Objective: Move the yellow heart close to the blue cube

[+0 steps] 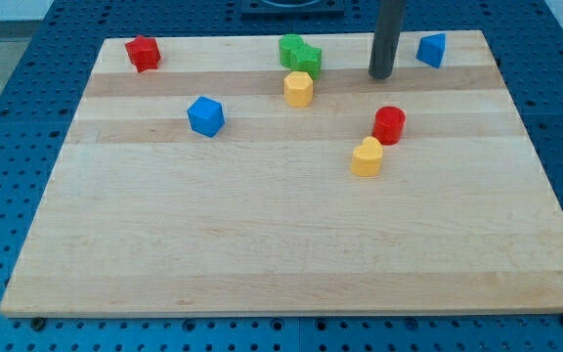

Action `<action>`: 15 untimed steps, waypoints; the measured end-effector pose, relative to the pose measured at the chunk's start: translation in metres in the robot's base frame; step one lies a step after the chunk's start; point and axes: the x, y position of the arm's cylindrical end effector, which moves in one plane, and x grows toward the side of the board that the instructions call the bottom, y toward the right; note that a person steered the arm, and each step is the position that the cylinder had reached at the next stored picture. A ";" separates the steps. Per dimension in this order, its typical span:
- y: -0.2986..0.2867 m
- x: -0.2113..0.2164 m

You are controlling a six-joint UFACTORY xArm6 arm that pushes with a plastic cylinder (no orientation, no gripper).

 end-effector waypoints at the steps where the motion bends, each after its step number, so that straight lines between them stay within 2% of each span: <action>1: 0.007 0.031; 3: 0.034 0.106; 4: 0.026 0.143; 5: -0.003 0.161; 7: -0.043 0.162; 10: -0.055 0.126; 13: -0.136 0.123; 15: -0.159 0.114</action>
